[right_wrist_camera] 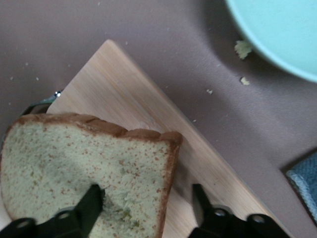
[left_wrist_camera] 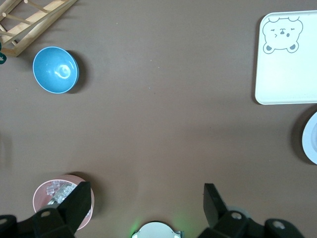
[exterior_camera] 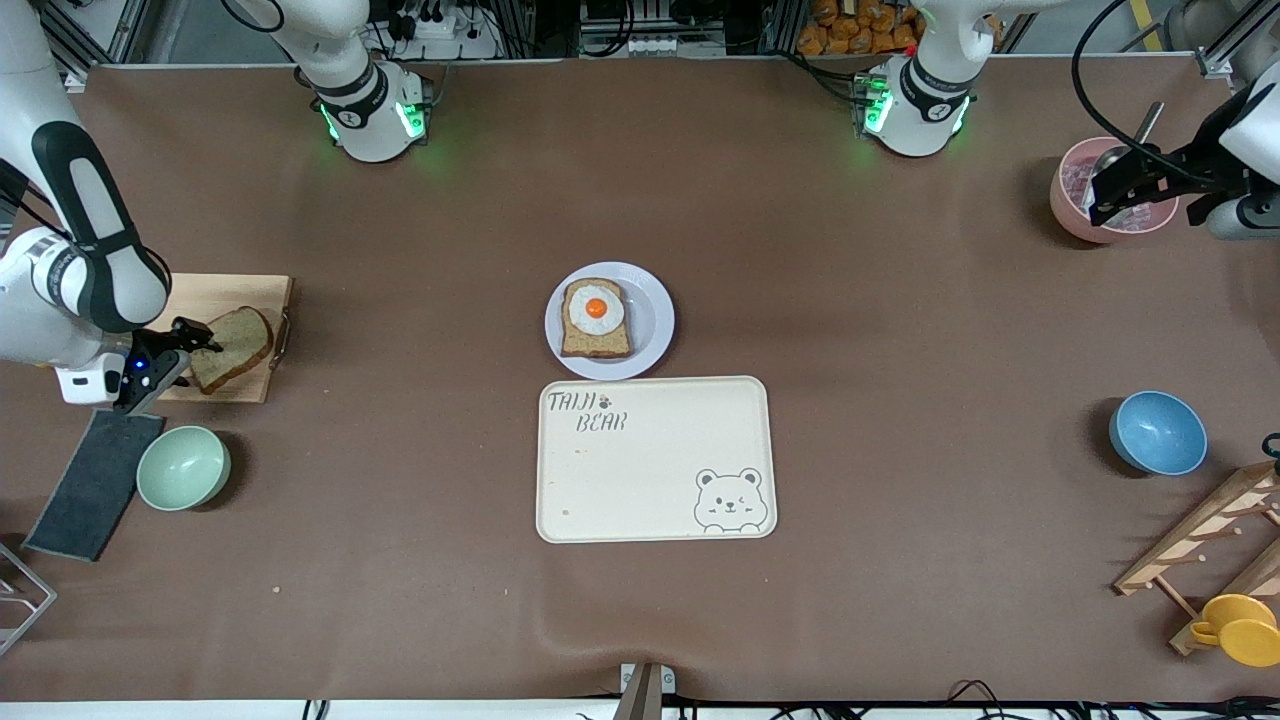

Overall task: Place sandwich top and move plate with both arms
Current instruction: 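Close the right gripper on the bread slice edge and lift it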

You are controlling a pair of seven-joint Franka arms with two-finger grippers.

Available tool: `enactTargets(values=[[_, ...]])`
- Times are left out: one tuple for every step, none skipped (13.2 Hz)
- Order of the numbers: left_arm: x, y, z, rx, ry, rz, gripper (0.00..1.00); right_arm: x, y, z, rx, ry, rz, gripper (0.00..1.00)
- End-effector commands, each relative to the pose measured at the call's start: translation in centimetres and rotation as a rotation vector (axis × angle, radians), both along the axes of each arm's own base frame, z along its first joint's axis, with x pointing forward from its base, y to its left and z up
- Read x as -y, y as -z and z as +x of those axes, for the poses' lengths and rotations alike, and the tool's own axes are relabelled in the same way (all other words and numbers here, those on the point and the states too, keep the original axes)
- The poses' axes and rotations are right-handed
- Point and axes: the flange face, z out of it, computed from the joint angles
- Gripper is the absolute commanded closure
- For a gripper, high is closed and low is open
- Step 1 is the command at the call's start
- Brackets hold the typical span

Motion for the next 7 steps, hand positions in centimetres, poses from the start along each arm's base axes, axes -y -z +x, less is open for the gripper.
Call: enactTargets(values=[[-0.7,-0.6,-0.4,0.001,-0.016,0.013,0.00,0.5,0.8,-0.3,-0.007,0.017,0.042,1.00],[-0.6,-0.6,-0.4,0.001,-0.014,0.011,0.00,0.7,0.6,-0.2,-0.007,0.024,0.041,1.00],[-0.6,-0.4,-0.3,-0.002,-0.020,0.012,0.00,0.9,0.4,-0.1,-0.010,0.027,0.042,1.00],[-0.5,0.0,-0.1,-0.011,-0.019,0.012,0.00,1.0,0.1,0.0,-0.018,0.022,0.047,1.00],[-0.4,0.2,-0.1,-0.015,-0.016,0.011,0.00,1.4,-0.1,-0.2,-0.023,0.027,0.051,1.00],[-0.5,0.0,-0.2,-0.012,-0.008,0.010,0.00,1.3,-0.4,-0.2,-0.027,0.025,0.053,1.00],[-0.4,-0.1,-0.2,-0.011,-0.005,0.010,0.00,1.3,-0.7,-0.1,-0.036,0.026,0.058,1.00]])
